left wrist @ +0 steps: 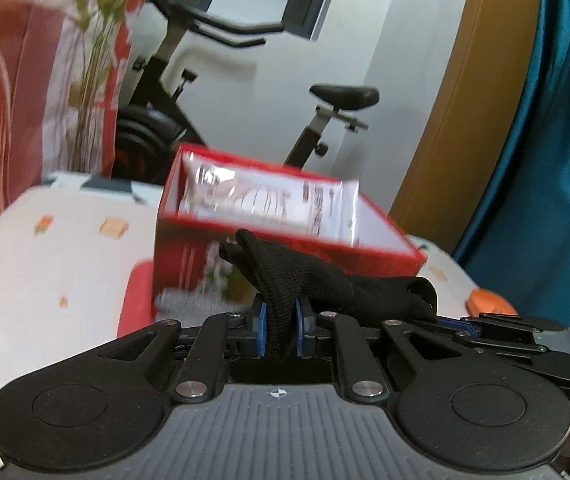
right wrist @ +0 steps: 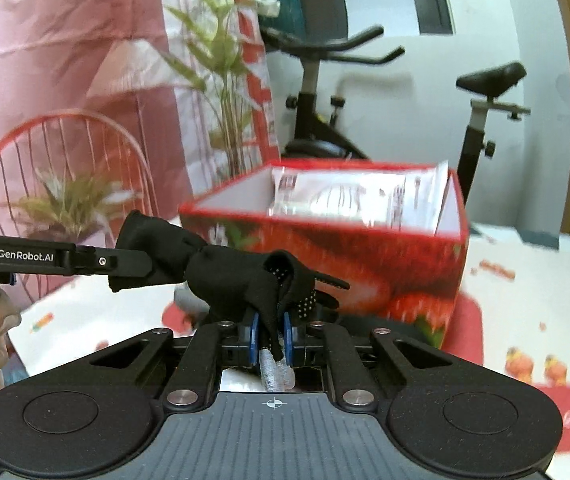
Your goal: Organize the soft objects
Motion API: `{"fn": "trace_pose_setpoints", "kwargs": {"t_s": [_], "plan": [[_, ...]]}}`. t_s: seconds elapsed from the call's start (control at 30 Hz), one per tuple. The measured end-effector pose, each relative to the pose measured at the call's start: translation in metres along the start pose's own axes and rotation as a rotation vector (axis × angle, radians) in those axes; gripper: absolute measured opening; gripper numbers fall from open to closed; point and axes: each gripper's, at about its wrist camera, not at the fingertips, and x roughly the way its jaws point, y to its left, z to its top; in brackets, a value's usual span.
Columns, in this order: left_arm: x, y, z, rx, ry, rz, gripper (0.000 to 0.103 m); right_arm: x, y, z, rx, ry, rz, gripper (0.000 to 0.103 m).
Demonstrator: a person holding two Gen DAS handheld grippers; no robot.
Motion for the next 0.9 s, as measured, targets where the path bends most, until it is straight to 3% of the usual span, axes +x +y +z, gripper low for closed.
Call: {"fn": "trace_pose_setpoints", "kwargs": {"t_s": [0.33,0.53,0.9], "plan": [[0.022,-0.011,0.073,0.025,-0.061,-0.011,0.015,0.021,-0.017,0.078,-0.057,-0.067,-0.042,0.011],[0.063,0.000,0.100,-0.014,-0.007,0.013,0.015,0.074,-0.037,0.105,-0.081,0.010,-0.059,0.011],[0.143,0.026,0.124,-0.006,0.150,0.117,0.015,0.169,-0.055,0.115,-0.099,0.204,-0.101,0.011]]}}
